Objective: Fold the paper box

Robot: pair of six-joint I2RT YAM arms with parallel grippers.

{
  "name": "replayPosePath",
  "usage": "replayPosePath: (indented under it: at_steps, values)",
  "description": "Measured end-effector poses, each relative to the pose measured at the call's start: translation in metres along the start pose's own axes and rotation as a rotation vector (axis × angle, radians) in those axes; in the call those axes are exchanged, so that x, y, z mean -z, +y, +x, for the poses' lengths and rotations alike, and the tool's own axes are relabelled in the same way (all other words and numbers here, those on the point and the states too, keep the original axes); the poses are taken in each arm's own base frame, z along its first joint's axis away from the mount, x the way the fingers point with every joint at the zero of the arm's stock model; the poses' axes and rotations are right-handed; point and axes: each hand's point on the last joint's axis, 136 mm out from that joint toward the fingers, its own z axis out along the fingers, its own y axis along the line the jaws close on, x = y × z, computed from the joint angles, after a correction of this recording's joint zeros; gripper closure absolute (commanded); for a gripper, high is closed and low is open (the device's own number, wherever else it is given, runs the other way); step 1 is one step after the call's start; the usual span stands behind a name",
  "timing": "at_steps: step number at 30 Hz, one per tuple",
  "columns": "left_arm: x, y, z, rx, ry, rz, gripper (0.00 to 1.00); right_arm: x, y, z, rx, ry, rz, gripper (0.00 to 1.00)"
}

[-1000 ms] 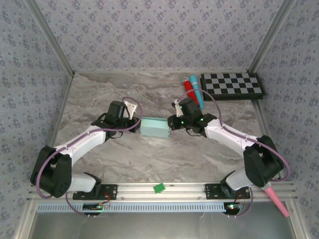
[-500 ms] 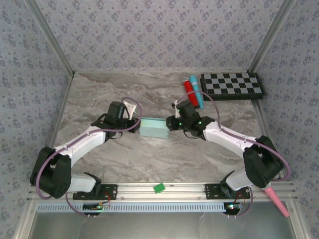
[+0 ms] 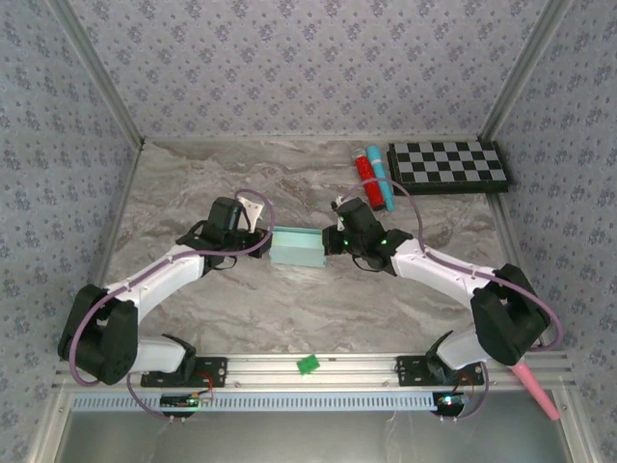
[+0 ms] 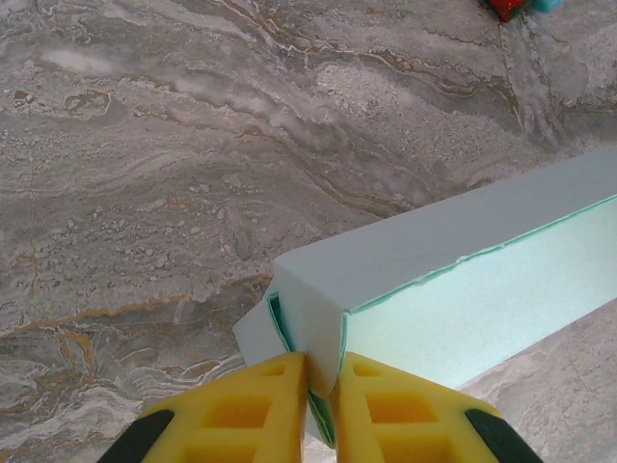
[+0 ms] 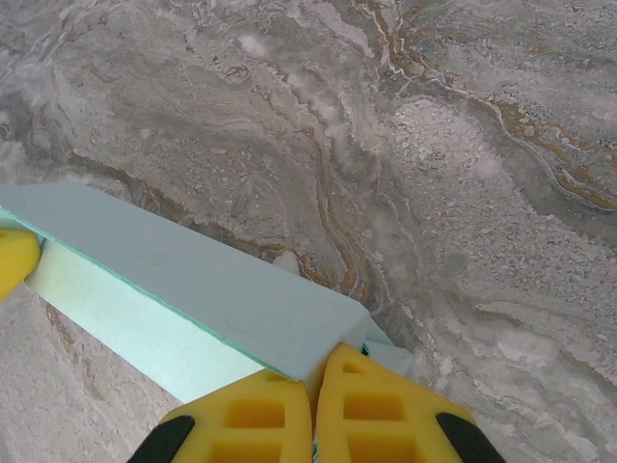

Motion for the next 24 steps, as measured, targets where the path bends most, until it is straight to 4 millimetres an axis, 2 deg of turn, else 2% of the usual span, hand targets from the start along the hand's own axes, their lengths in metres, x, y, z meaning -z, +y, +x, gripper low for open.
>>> replayPosePath:
  at_steps: [10, 24]
  values:
    - [-0.0001, 0.0000, 0.0000, 0.010, -0.002, -0.001, 0.85, 0.0000, 0.0008, 0.0002, -0.005, -0.003, 0.004, 0.89]
    - [-0.0009, 0.0026, -0.0007, 0.031, -0.019, -0.015, 0.84, -0.0003, 0.0057, 0.0046, -0.021, -0.052, 0.079, 0.91]
